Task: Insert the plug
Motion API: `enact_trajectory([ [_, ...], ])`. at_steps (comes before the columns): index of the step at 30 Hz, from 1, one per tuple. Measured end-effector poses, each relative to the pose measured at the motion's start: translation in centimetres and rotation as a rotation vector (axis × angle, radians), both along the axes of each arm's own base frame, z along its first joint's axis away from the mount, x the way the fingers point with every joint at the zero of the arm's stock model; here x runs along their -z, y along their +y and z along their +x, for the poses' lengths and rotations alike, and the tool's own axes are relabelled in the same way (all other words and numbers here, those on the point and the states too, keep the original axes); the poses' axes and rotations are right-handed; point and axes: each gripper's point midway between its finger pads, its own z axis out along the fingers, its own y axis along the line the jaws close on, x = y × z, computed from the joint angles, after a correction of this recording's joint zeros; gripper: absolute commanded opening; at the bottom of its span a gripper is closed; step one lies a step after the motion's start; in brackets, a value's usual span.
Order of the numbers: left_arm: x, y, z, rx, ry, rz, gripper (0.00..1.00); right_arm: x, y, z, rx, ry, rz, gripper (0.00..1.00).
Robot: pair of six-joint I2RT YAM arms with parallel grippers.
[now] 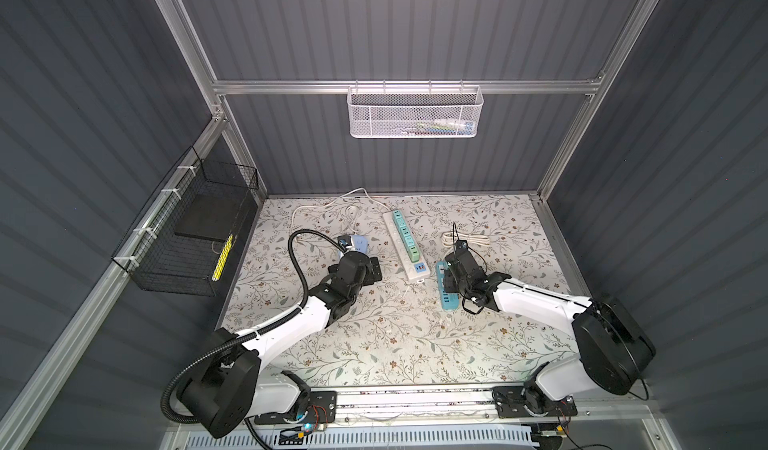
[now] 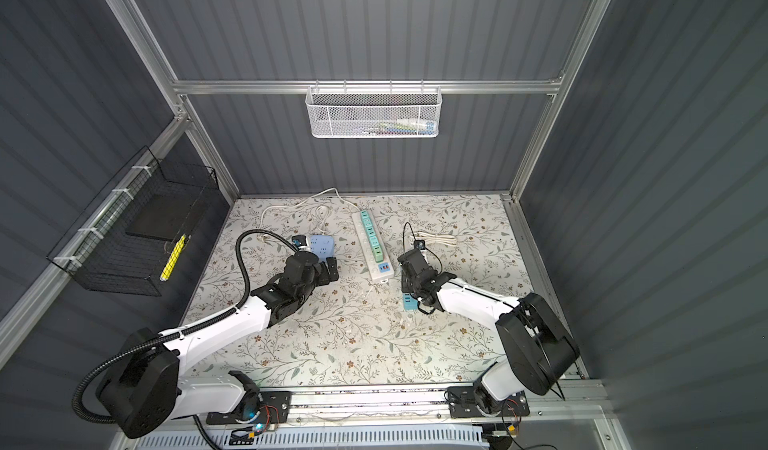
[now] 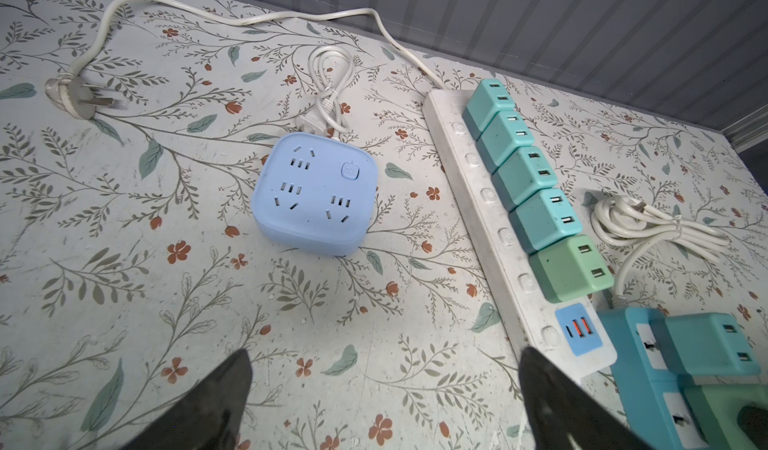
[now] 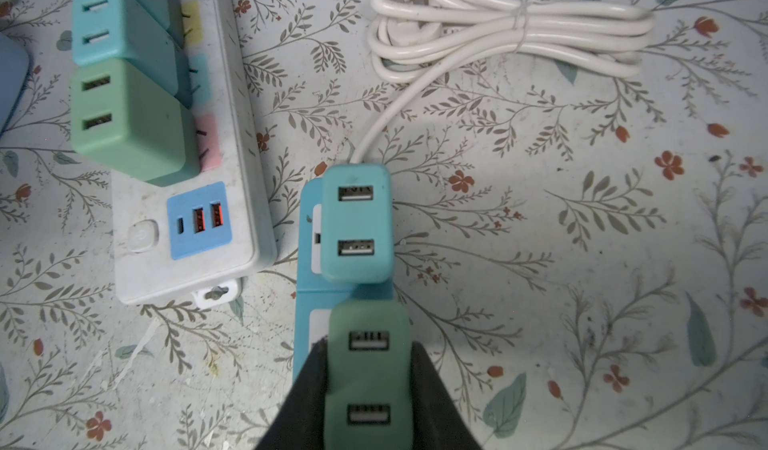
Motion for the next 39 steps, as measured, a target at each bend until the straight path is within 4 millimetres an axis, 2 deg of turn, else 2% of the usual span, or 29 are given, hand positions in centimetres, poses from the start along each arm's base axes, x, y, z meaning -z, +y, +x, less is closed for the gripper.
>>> enact_trajectory([
  [10,0.0,0.0,0.0,-0.001,0.000,0.000,1.00,0.6,0.4,-0.2,0.001,-0.020,-0.058,0.18],
  [16,0.0,0.2,0.1,-0.005,0.000,0.000,1.00,0.8,0.8,0.7,0.017,-0.056,-0.053,0.21],
  [23,0.0,0.2,0.1,-0.005,0.000,0.001,1.00,0.6,1.0,0.9,0.018,-0.065,-0.052,0.36],
  [26,0.0,0.2,0.1,-0.005,0.000,0.000,1.00,1.1,1.0,0.3,-0.006,-0.013,-0.064,0.53],
  [28,0.0,0.3,0.0,-0.006,0.000,0.001,1.00,1.2,1.0,-0.2,-0.023,0.030,-0.077,0.59],
  [31,-0.1,0.3,0.0,-0.006,-0.004,-0.002,1.00,-0.7,1.6,0.3,-0.034,0.032,-0.046,0.65],
  [36,-0.2,0.3,-0.1,-0.006,-0.005,-0.004,1.00,-6.4,1.7,1.8,-0.020,-0.061,0.064,0.69],
  [39,-0.1,0.3,-0.1,-0.006,-0.001,-0.001,1.00,-7.3,0.4,2.3,0.008,-0.071,0.084,0.69],
])
